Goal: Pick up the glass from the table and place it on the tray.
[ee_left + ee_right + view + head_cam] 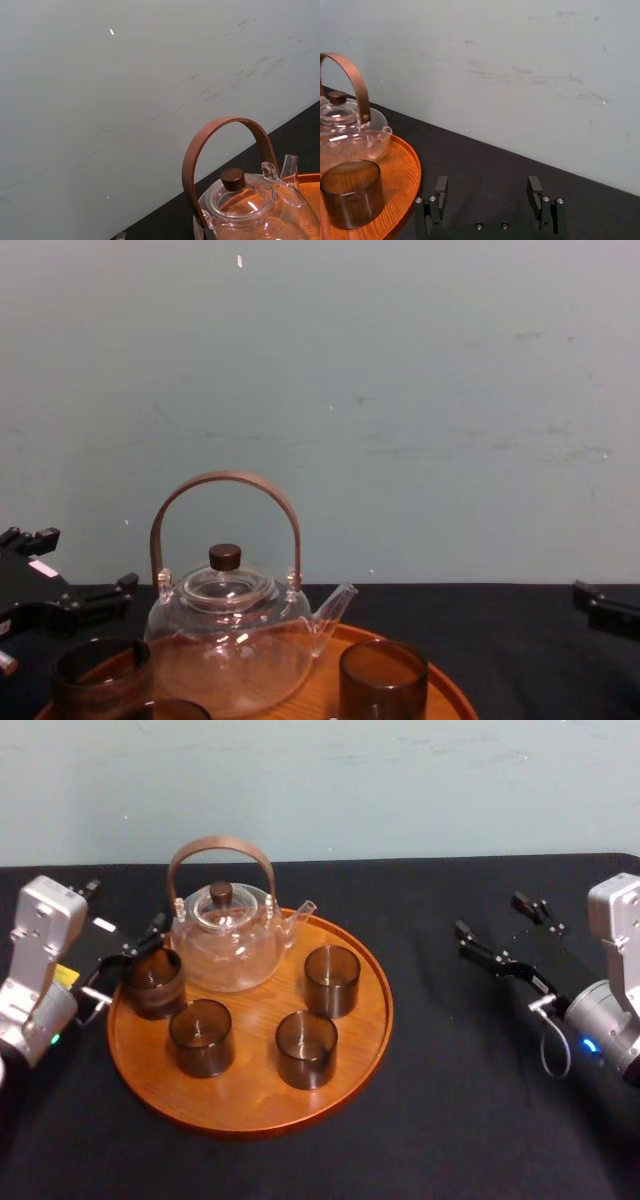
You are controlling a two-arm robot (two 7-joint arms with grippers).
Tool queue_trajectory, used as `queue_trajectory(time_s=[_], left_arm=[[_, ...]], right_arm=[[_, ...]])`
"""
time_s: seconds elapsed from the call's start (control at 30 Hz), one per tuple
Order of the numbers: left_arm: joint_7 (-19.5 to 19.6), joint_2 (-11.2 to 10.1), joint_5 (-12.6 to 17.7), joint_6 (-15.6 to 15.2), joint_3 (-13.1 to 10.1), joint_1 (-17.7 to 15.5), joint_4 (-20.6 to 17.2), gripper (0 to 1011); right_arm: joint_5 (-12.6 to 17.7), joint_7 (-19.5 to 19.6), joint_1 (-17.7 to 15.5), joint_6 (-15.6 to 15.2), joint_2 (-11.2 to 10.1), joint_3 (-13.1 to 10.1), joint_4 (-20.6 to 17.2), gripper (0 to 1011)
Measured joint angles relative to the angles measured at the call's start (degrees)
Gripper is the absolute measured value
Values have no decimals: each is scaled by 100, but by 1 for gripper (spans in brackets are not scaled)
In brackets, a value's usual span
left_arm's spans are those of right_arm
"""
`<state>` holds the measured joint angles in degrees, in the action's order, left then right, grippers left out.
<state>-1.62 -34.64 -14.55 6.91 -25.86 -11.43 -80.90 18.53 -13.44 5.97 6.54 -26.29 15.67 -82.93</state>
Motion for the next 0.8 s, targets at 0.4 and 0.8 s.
queue_trajectory(time_s=[0.4, 0.8], left_arm=[[0, 0, 0, 0, 0, 0, 0, 1001], [0, 0, 0, 0, 0, 0, 0, 1001]], right_arm=[[-89, -12, 77, -17, 207, -83, 255, 1002], [-88, -10, 75, -17, 196, -75, 247, 1002]])
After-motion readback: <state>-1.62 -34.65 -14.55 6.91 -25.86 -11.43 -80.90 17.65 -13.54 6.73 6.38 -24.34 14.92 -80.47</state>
